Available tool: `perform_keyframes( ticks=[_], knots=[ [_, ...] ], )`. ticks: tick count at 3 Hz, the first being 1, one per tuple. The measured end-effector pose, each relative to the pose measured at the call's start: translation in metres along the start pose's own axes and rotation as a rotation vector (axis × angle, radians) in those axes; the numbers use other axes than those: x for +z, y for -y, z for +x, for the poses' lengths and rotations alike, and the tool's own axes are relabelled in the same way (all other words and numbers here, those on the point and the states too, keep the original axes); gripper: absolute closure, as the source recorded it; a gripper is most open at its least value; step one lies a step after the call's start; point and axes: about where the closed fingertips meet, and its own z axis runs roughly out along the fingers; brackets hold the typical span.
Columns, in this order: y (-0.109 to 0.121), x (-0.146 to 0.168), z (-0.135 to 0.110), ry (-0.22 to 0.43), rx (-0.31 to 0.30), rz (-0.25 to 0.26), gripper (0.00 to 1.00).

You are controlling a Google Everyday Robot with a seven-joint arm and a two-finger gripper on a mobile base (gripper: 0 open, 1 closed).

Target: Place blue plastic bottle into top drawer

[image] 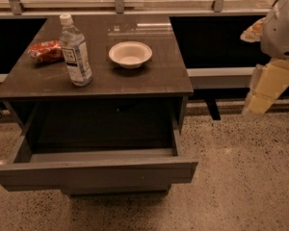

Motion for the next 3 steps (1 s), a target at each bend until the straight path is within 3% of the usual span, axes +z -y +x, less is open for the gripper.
perform_keyframes(
  ticks=[1,2,3],
  knots=[
    [0.046,0.011,-0.034,0.099,-0.072,0.053,0.00],
    [0.101,0.011,-0.095,0.272,-0.177,0.123,0.00],
    [0.136,0.022,-0.180,0.521,-0.253,0.110,0.00]
  ],
)
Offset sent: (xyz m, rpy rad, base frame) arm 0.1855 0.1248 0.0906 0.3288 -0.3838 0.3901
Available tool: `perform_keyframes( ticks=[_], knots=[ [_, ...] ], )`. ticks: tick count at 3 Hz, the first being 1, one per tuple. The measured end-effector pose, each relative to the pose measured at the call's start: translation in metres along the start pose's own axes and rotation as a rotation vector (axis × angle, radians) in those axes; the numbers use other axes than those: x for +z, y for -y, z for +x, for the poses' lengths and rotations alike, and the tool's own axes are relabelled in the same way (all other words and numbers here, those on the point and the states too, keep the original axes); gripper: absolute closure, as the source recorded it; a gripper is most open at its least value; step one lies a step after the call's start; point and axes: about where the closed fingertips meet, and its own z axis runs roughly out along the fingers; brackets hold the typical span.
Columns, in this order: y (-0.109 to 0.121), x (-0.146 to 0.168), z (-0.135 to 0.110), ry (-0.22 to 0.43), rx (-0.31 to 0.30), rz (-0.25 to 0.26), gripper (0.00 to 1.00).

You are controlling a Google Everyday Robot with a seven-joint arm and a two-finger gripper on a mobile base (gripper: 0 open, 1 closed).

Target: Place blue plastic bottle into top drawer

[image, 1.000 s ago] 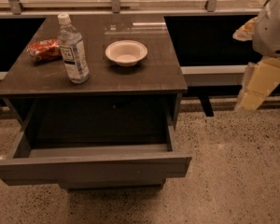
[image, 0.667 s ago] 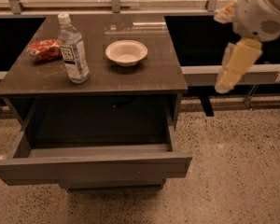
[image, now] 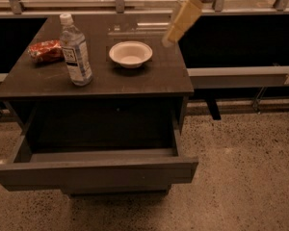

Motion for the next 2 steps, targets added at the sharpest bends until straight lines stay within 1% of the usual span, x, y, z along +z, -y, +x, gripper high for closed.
perform_keyframes(
  ticks=[1,2],
  knots=[
    [0.0249,0.0648,-0.0548,0.198,0.031,-0.038,0.00],
    [0.0249,0.0649,-0.0548,0.198,0.031,-0.038,0.00]
  ],
)
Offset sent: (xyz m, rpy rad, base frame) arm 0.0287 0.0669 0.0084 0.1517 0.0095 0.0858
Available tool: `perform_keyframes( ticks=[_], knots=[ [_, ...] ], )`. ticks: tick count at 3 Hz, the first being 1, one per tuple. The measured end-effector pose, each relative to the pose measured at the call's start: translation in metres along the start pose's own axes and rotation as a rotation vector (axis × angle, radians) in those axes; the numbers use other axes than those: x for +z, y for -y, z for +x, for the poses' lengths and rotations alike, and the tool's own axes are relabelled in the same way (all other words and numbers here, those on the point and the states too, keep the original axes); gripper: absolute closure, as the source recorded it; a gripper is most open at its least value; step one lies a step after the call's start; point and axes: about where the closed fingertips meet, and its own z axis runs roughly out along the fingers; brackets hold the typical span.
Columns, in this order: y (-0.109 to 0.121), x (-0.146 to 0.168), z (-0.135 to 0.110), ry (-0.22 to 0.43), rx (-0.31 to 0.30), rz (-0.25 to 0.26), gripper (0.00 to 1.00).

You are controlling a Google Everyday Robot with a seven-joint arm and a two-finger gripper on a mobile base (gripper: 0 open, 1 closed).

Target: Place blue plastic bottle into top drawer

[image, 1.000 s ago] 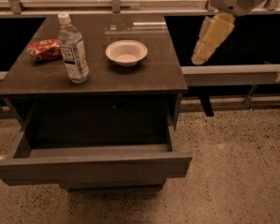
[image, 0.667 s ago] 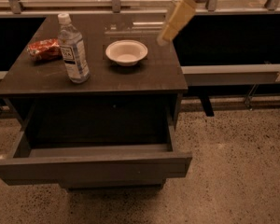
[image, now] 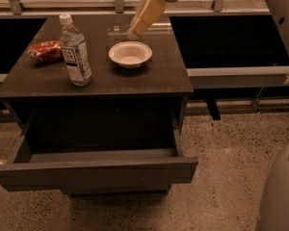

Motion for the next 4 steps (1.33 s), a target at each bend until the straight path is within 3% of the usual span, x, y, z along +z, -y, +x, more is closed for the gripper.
perform_keyframes(
  ticks=[1,3,4],
  knots=[
    [0.003,0.024,-0.005,0.072,0.023,0.027,0.00],
    [-0.012,0.131,-0.024,0.330,0.183,0.056,0.00],
    [-0.023,0.158,-0.028,0.413,0.267,0.063,0.00]
  ],
)
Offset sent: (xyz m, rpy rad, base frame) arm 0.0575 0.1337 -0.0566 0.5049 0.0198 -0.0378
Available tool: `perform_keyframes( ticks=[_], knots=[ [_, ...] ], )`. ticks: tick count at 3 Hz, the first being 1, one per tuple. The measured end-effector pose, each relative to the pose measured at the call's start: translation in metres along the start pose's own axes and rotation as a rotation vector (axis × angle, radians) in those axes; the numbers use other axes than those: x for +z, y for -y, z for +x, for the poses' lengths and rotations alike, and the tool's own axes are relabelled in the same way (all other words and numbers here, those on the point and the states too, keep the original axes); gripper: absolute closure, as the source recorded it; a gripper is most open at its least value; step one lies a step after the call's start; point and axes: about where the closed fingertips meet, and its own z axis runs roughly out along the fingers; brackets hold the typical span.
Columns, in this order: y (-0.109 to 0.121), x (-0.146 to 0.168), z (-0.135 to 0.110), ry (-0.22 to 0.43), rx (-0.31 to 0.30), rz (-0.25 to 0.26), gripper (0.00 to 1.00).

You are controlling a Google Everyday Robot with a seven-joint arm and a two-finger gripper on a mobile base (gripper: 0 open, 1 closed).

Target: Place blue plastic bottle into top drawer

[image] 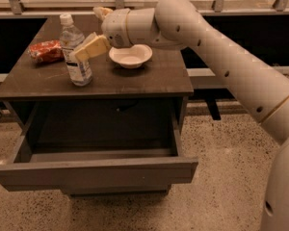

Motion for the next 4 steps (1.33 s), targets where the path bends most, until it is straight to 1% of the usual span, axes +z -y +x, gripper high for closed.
perform_keyframes(
  ticks=[1,2,3,4],
  knots=[
    [-0.010,0.020,0.011,0.029,0.097,-0.008,0.03],
    [-0.013,0.033,0.017,0.030,0.148,-0.015,0.27],
    [-0.012,0.043,0.013,0.063,0.163,-0.023,0.50],
    [-0.006,0.038,0.007,0.200,0.171,-0.051,0.74]
  ],
)
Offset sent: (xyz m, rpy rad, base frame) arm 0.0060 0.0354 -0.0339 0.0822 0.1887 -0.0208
